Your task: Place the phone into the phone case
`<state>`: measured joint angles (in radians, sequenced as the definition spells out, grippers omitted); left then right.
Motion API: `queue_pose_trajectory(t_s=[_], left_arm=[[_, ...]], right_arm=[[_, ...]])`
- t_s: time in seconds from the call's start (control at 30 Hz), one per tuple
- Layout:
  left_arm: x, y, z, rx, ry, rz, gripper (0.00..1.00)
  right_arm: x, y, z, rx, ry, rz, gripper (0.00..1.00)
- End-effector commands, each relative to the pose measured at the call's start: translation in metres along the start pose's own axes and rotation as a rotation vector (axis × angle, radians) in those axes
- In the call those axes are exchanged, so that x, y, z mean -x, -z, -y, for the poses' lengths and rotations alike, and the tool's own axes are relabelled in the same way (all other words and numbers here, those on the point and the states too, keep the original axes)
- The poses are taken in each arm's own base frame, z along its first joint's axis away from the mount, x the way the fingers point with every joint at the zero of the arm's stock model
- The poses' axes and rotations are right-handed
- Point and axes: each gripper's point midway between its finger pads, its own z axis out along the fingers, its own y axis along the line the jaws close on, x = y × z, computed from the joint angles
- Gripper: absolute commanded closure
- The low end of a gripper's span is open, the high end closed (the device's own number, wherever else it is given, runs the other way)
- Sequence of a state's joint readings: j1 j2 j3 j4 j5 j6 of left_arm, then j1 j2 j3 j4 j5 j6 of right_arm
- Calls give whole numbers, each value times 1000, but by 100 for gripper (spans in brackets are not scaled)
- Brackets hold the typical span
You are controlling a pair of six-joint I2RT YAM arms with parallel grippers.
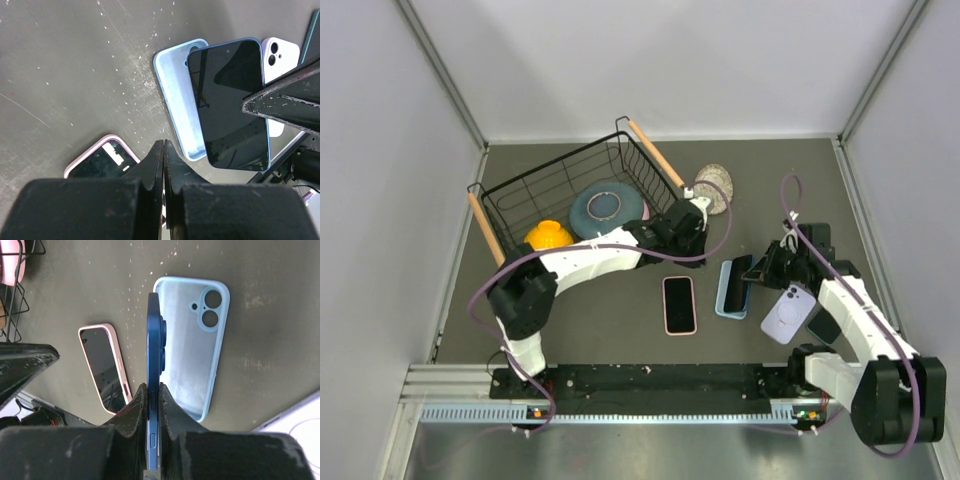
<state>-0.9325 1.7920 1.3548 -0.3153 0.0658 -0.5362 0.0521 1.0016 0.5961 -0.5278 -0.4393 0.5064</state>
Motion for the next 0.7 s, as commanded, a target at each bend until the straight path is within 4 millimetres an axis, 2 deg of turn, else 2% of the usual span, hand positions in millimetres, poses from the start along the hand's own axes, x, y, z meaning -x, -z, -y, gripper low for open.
queue_pose_trajectory(t_s=[0.0,0.3,0.53,0.67], left_arm=[[19,-11,17,-44,38,49,100],[-1,-32,16,-42,78,9,100],[-20,-46,12,-39,141,-24,100],[-32,-57,5,-5,156,-46,100]], right_arm=[[21,-11,-13,84,20,49,100],[15,-27,1,67,-1,9,100],[2,-44,15,57,-11,-46,100],[1,-49,15,72,-2,-61,100]])
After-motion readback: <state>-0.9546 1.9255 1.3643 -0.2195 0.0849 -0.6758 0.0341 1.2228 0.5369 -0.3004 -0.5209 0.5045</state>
